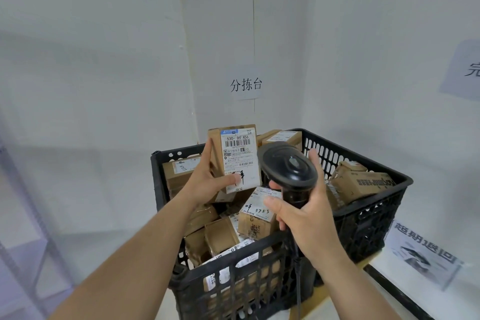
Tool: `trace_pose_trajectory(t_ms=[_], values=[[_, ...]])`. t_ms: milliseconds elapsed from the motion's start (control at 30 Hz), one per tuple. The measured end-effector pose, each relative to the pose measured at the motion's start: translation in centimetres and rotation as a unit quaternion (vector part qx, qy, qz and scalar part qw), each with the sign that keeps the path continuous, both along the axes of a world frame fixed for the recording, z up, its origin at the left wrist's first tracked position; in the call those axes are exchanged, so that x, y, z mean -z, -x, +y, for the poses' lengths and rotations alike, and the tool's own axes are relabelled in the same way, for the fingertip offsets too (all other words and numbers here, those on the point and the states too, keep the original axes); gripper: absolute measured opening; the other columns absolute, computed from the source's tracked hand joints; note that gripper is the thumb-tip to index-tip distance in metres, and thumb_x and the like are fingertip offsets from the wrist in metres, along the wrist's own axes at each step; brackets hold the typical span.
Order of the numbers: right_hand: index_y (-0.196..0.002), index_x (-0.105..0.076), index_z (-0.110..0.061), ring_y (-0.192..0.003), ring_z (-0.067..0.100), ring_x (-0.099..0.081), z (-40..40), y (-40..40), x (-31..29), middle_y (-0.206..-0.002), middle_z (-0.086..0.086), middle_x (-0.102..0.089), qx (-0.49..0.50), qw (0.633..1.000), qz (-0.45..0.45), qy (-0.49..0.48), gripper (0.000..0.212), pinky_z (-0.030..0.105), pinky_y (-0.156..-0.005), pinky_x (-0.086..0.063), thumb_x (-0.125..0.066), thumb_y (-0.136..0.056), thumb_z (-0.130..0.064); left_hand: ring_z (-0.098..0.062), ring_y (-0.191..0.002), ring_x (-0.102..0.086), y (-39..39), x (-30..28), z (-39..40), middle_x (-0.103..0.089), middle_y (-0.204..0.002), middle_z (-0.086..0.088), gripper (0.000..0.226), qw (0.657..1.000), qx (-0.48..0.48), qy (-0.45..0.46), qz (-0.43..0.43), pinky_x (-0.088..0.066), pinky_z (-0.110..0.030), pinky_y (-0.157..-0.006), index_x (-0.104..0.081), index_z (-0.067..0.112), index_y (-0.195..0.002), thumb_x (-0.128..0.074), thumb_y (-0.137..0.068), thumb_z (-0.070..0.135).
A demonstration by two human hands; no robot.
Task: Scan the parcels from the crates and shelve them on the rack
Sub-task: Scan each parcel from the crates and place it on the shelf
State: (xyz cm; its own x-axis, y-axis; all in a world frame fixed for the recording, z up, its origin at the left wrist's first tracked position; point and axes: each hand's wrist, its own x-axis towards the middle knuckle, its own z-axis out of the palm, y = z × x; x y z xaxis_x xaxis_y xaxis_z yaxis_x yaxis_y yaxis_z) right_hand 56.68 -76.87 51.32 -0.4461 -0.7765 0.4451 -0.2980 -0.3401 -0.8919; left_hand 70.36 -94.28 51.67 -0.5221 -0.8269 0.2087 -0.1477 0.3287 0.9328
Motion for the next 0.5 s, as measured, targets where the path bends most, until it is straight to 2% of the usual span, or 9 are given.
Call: trace_pose_trajectory(t_ms=[100,200,267,367,433,500], values=[[-0.117,-0.011,-0.087,-0.117,0.016,-0.059,0.8,0.3,-0.6,-0.132,-0.008,-0.059,0.054,0.998,0.004,0.008,0.101,0.066,-0.101,-0.044,-0.078,-0.053,-0.049,-0.02,-0.115,-0.058,0.5,-0.3,1.0,-0.064,-0.121,0.007,0.104,1.0,0.014,-0.024,-0.004,-0.044,-0.046,-0.104,-0.006,0.05,-0.149,-0.078,-0.08,0.021],[-0.118,-0.008,-0.088,-0.103,0.019,-0.054,2.2,0.9,-1.2,-0.134,-0.001,-0.059,0.108,0.994,0.011,0.004,0.101,0.064,-0.102,-0.044,-0.075,-0.052,-0.051,-0.018,-0.101,-0.066,1.5,-0.8,2.8,-0.071,-0.104,0.01,0.092,0.997,0.05,-0.048,0.021,-0.052,-0.044,-0.09,-0.016,0.055,-0.146,-0.074,-0.083,0.022],[-0.123,-0.006,-0.085,-0.103,0.023,-0.054,3.4,1.4,-1.5,-0.136,0.003,-0.058,0.143,0.99,0.017,0.003,0.105,0.065,-0.102,-0.044,-0.077,-0.055,-0.048,-0.014,-0.1,-0.066,2.3,-1.2,3.9,-0.069,-0.107,0.007,0.088,0.995,0.078,-0.054,0.027,-0.056,-0.042,-0.088,-0.018,0.056,-0.145,-0.073,-0.084,0.025],[-0.121,-0.006,-0.086,-0.114,0.032,-0.06,5.6,2.3,-1.8,-0.139,-0.008,-0.055,0.201,0.979,0.029,0.004,0.109,0.065,-0.1,-0.044,-0.082,-0.066,-0.03,-0.013,-0.104,-0.066,4.1,-1.7,5.6,-0.069,-0.111,0.007,0.089,0.989,0.13,-0.064,0.032,-0.054,-0.045,-0.092,-0.019,0.057,-0.144,-0.076,-0.079,0.035],[-0.118,-0.007,-0.087,-0.122,0.036,-0.056,7.4,2.9,-2.0,-0.141,-0.013,-0.051,0.227,0.973,0.031,0.009,0.109,0.063,-0.101,-0.045,-0.081,-0.069,-0.024,-0.013,-0.103,-0.067,5.4,-1.8,7.1,-0.07,-0.11,0.01,0.096,0.983,0.171,-0.065,0.032,-0.056,-0.045,-0.09,-0.021,0.055,-0.145,-0.078,-0.068,0.045],[-0.123,-0.008,-0.082,-0.125,0.025,-0.056,9.5,3.7,-2.0,-0.138,-0.018,-0.052,0.241,0.97,0.027,0.015,0.111,0.055,-0.107,-0.044,-0.082,-0.074,-0.017,-0.014,-0.101,-0.068,6.9,-1.8,9.0,-0.071,-0.11,0.012,0.101,0.974,0.211,-0.076,0.038,-0.056,-0.046,-0.088,-0.022,0.053,-0.145,-0.077,-0.061,0.048]])
